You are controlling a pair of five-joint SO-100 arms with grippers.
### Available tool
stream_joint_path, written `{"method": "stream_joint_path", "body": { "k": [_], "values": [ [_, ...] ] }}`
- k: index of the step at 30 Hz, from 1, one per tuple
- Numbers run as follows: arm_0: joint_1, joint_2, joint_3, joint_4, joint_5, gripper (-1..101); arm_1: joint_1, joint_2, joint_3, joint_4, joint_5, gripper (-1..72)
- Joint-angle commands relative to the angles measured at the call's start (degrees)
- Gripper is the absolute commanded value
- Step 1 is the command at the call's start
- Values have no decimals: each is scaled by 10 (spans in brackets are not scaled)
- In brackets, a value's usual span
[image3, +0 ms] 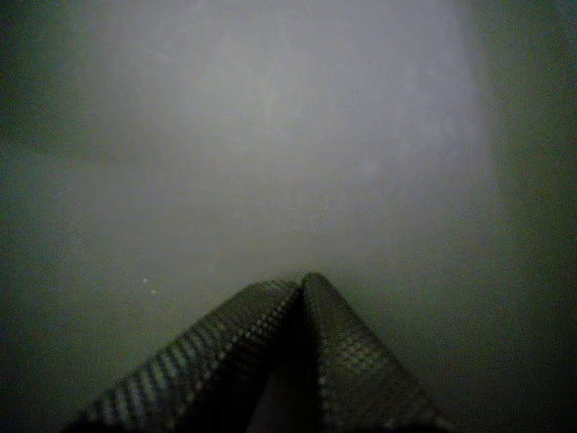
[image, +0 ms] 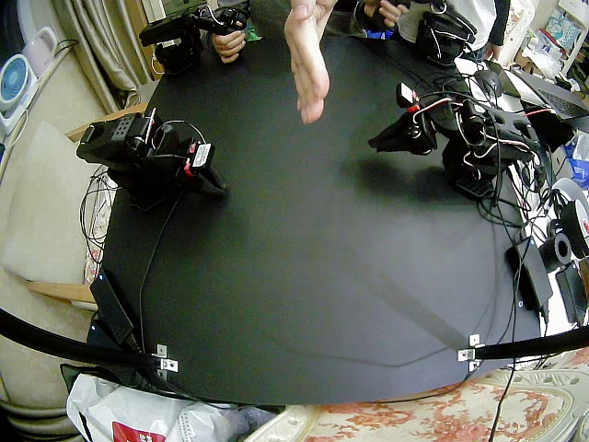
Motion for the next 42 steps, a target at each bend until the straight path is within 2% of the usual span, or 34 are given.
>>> {"method": "stream_joint_path", "body": {
  "k": [1, 6, 8, 13, 14, 15, 18, 19, 24, 29, 35, 38, 42],
  "values": [
    [-25, 15, -120, 4, 1, -2, -2, 6, -4, 3, 6, -3],
    [-104, 14, -361, 160, 46, -2, -4, 6, -4, 3, 4, -3],
    [-156, 11, -478, 171, 85, -2, -4, 6, -4, 3, 4, -3],
    [-185, -52, -531, -18, 125, 0, -4, 6, -4, 3, 4, -3],
    [-187, -65, -520, -65, 133, 43, -4, 6, -4, 3, 4, -3],
    [-192, -84, -514, -104, 133, 43, -4, 6, -4, 3, 4, -3],
    [-193, -200, -551, -163, 135, 25, -4, 6, -4, 3, 4, -3],
    [-192, -227, -566, -171, 141, 0, -5, 6, -4, 3, 4, -3],
    [-165, -287, -616, -176, 192, 0, -5, 6, -4, 3, 4, -3],
    [-137, -314, -606, -228, 251, 0, 4, 6, -4, 3, 13, -3],
    [-151, -385, -629, -267, 261, 0, 8, 6, -4, 3, 20, -3],
    [-160, -437, -631, -338, 265, 0, 6, 6, -4, 3, 17, -3],
    [-142, -489, -670, -356, 294, 0, 4, 6, -4, 3, 14, -3]
  ]
}}
